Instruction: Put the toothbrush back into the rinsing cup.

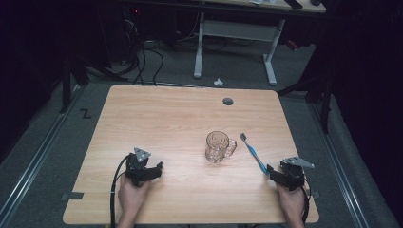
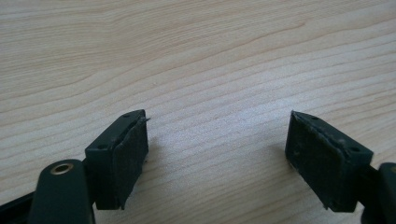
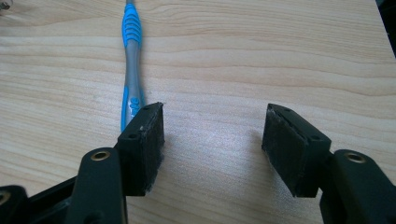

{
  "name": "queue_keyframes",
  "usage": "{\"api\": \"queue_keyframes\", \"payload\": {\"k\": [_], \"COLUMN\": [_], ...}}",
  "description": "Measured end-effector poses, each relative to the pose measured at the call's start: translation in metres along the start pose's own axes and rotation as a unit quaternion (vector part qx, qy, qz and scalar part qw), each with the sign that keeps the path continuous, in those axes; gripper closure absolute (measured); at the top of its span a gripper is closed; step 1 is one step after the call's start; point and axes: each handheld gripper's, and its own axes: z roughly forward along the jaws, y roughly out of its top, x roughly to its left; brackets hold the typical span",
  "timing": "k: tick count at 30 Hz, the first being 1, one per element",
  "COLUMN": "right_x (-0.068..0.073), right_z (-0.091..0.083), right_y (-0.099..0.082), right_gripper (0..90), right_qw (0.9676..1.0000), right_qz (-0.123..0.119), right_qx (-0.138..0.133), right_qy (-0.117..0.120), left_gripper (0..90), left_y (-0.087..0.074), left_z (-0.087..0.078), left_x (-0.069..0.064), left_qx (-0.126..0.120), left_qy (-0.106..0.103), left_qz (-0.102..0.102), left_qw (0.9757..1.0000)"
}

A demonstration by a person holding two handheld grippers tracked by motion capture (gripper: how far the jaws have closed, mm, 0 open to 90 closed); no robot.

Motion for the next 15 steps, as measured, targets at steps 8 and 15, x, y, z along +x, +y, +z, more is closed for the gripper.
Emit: {"api": "queue_keyframes", "payload": {"k": [8,15], "right_x": [0.0001,-0.0004], "right_z": [0.0,-0.0001], "right_y": [0.0,0.0001], "right_gripper": [39.3,40.2], "right_qw": [1.0,1.0], "right_qz": [0.001,0.001], "right_qx": [0.0,0.0], "right_qy": [0.0,0.003], "left_gripper": [21.8,21.8], "left_y": [-0.0002,0.0], "left_z": [-0.0002,-0.0001], "left_x": [-0.0002,-0.0004], "left_qx": [0.0,0.0], "left_qy": [-0.001,0.0], "left_qz": [0.0,0.0], "left_qw": [1.0,1.0]}}
